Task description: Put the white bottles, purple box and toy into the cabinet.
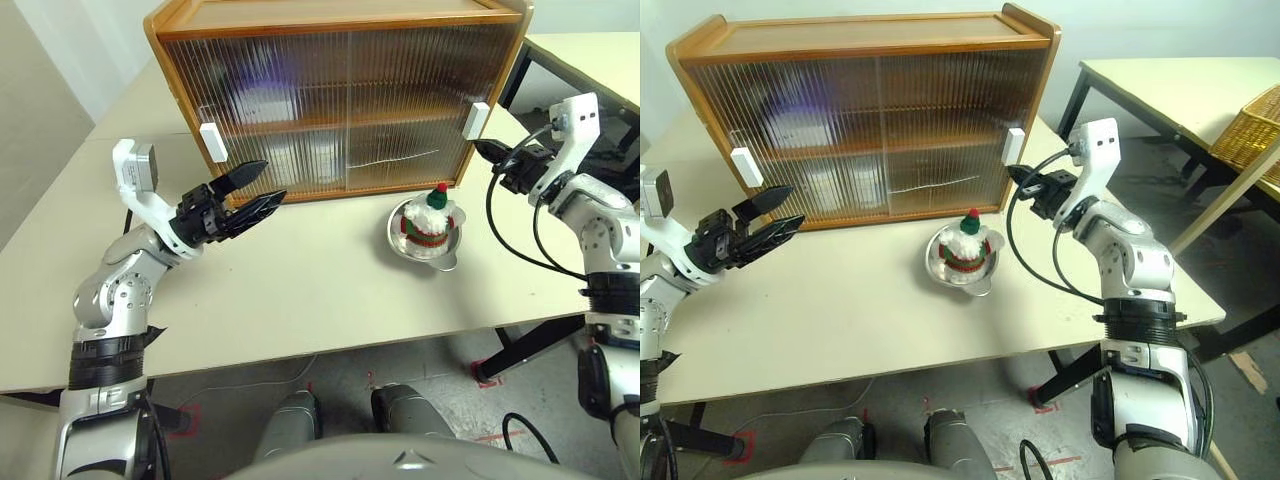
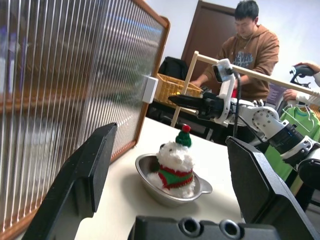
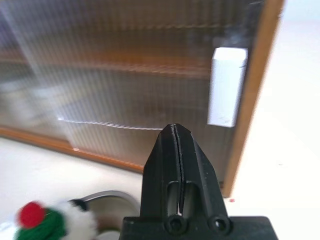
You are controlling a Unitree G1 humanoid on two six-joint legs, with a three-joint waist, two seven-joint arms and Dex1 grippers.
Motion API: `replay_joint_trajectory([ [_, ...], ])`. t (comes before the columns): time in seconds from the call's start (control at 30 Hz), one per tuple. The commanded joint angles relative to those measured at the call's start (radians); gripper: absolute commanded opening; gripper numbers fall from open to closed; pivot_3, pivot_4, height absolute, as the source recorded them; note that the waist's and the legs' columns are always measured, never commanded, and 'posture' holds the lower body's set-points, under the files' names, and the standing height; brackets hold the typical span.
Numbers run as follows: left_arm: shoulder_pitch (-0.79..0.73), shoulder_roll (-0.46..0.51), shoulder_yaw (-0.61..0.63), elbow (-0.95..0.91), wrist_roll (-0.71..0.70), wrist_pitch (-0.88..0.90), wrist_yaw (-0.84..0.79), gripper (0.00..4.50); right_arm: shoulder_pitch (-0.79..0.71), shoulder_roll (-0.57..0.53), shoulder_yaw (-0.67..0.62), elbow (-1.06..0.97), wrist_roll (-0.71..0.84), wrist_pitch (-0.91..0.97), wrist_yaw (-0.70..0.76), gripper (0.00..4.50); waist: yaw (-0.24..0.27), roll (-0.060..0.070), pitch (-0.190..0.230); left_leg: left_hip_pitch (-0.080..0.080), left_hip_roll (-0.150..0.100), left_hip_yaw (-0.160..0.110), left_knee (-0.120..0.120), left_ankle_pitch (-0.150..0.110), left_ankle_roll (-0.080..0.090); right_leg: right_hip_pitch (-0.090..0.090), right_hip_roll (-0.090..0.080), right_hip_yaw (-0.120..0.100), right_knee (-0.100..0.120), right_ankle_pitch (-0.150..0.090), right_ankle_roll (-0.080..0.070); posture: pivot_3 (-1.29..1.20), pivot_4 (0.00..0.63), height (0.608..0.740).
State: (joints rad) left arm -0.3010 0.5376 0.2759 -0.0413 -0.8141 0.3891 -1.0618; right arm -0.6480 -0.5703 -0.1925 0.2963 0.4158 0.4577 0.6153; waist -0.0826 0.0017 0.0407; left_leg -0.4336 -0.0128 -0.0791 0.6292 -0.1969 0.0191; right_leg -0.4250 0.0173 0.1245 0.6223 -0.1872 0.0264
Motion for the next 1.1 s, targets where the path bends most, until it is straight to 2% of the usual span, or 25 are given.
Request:
replay_joint_trajectory([
  [0.03, 0.009, -0.008, 0.015, -0.024, 0.002, -0.023, 0.004, 4.50, -0.051, 0.002, 0.002, 0.074, -0.044, -0.027, -0.029, 0.03, 0.001, 0.000, 0.000, 0.000, 0.000, 0.000, 0.000, 0.000, 0.000, 0.000, 0.000, 0.000, 0.000, 0.000, 0.000, -0.11, 0.049, 0.740],
  [0.57, 0.003, -0.025, 0.015, -0.056, -0.006, -0.017, 0.041, 4.50, -0.239, 0.019, 0.014, 0.339, -0.144, -0.135, -0.073, 0.03, 0.007, 0.000, 0.000, 0.000, 0.000, 0.000, -0.001, 0.001, 0.001, -0.001, 0.000, 0.000, 0.001, 0.001, -0.001, -0.09, 0.052, 0.740],
  [1.0, -0.008, -0.031, 0.013, -0.060, 0.001, -0.026, 0.057, 4.50, -0.320, 0.056, 0.022, 0.436, -0.172, -0.117, -0.066, 0.03, 0.008, 0.000, 0.000, 0.000, 0.001, 0.000, -0.001, 0.001, 0.001, -0.002, 0.000, 0.000, 0.002, 0.002, -0.004, -0.08, 0.050, 0.740],
  [1.1, -0.001, -0.031, 0.015, -0.065, 0.001, -0.030, 0.058, 4.50, -0.331, 0.080, 0.020, 0.422, -0.146, -0.067, -0.047, 0.03, 0.007, 0.000, 0.000, 0.000, 0.001, 0.000, -0.001, 0.001, 0.001, -0.002, 0.000, 0.000, 0.002, 0.002, -0.004, -0.08, 0.049, 0.740],
])
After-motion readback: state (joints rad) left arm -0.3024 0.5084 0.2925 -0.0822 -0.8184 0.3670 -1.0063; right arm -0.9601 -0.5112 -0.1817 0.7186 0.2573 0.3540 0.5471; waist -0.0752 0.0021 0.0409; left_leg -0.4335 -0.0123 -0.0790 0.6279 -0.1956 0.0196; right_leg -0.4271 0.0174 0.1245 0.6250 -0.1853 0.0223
